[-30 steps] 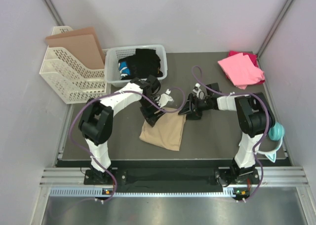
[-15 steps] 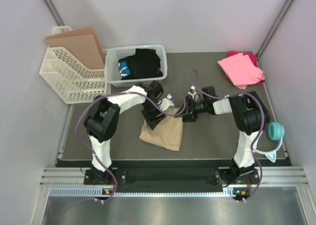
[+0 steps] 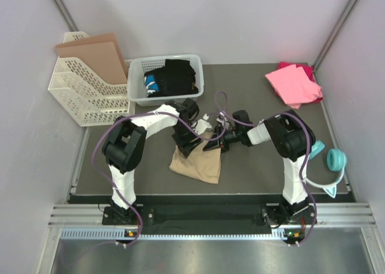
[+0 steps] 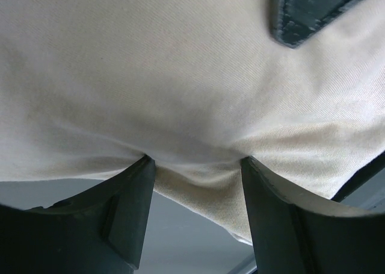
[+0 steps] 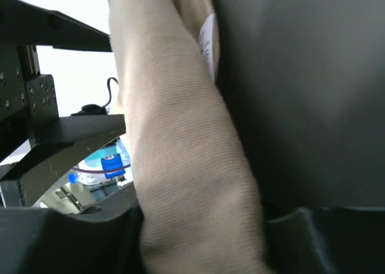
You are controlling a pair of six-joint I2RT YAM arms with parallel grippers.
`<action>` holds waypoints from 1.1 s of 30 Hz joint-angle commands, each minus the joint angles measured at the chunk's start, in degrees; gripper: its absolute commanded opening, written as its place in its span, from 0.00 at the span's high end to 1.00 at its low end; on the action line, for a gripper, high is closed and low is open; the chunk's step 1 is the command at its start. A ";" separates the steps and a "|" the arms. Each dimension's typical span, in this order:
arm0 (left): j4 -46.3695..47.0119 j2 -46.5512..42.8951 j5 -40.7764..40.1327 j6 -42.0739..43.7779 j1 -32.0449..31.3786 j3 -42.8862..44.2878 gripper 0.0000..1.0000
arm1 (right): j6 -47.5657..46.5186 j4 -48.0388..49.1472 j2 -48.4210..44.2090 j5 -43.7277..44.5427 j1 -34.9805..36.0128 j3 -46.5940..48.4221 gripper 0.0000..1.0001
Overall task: Fold and stack the t-shirts
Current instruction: Put the neatly folded tshirt into the corner of the board with the right arm
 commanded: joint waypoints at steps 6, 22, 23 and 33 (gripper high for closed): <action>-0.80 -8.34 -3.98 -0.46 0.53 1.95 0.36 | 2.00 3.56 3.73 4.83 1.56 2.21 1.00; 0.61 -43.16 -19.73 4.02 13.54 0.29 0.22 | -3.89 -20.24 -6.55 4.65 -20.32 28.65 1.00; 0.69 -44.21 -20.25 3.76 13.72 -1.81 0.23 | -3.98 -21.04 -6.73 4.56 -21.81 31.10 1.00; 1.57 -45.37 -16.04 2.17 15.56 -8.68 0.23 | 1.38 -21.93 -3.13 6.23 -38.07 44.21 1.00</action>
